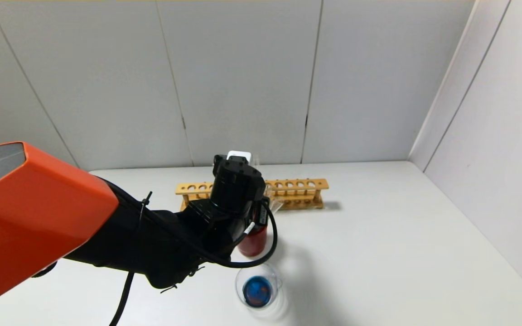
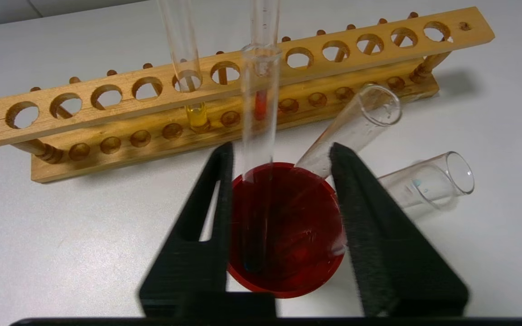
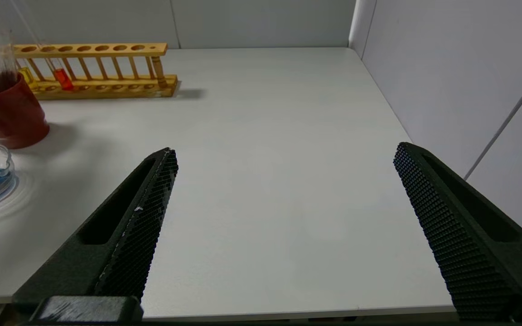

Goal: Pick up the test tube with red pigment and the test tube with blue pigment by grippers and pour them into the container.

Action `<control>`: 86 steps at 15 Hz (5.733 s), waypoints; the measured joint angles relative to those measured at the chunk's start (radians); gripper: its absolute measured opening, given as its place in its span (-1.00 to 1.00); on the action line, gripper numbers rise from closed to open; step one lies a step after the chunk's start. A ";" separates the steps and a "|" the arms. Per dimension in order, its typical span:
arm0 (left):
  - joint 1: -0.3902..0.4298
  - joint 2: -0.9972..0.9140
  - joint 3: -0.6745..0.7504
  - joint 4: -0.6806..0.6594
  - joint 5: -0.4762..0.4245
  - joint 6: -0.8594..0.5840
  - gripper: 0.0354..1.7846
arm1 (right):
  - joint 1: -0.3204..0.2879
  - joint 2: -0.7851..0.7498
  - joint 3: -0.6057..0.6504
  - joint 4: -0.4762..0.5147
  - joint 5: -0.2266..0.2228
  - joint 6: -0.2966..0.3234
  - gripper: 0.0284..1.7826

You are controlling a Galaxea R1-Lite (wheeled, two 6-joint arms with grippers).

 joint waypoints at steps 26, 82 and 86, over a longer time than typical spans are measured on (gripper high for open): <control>0.540 -1.074 0.195 0.423 0.196 0.289 0.95 | 0.000 0.000 0.000 0.000 0.000 0.000 0.95; 0.769 -2.006 1.004 0.591 -0.480 0.255 0.95 | 0.000 0.000 0.000 0.000 0.001 0.000 0.95; 0.769 -2.006 1.004 0.591 -0.480 0.255 0.95 | 0.000 0.000 0.000 0.000 0.000 0.001 0.95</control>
